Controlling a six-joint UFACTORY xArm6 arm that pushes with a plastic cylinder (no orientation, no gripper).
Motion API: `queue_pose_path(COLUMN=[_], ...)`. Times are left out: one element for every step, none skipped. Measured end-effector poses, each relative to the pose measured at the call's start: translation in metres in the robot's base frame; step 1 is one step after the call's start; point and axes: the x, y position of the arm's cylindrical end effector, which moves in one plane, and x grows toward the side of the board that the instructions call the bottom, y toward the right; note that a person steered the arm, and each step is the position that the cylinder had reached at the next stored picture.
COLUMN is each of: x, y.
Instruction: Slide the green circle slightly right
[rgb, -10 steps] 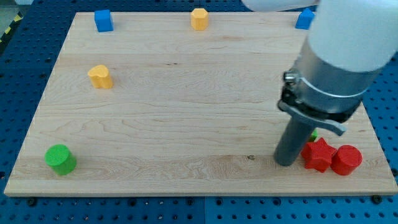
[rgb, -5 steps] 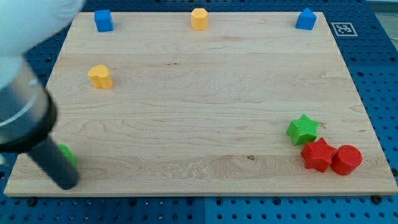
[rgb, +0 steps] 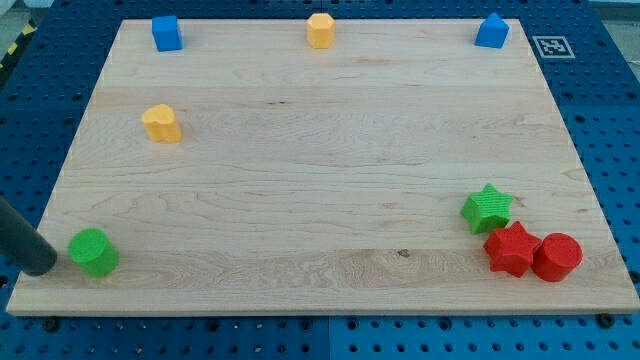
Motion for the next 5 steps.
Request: queue_pose_path(x=[0.0, 0.0, 0.0, -0.001, -0.011], y=[0.027, 0.059, 0.081, 0.082, 0.086])
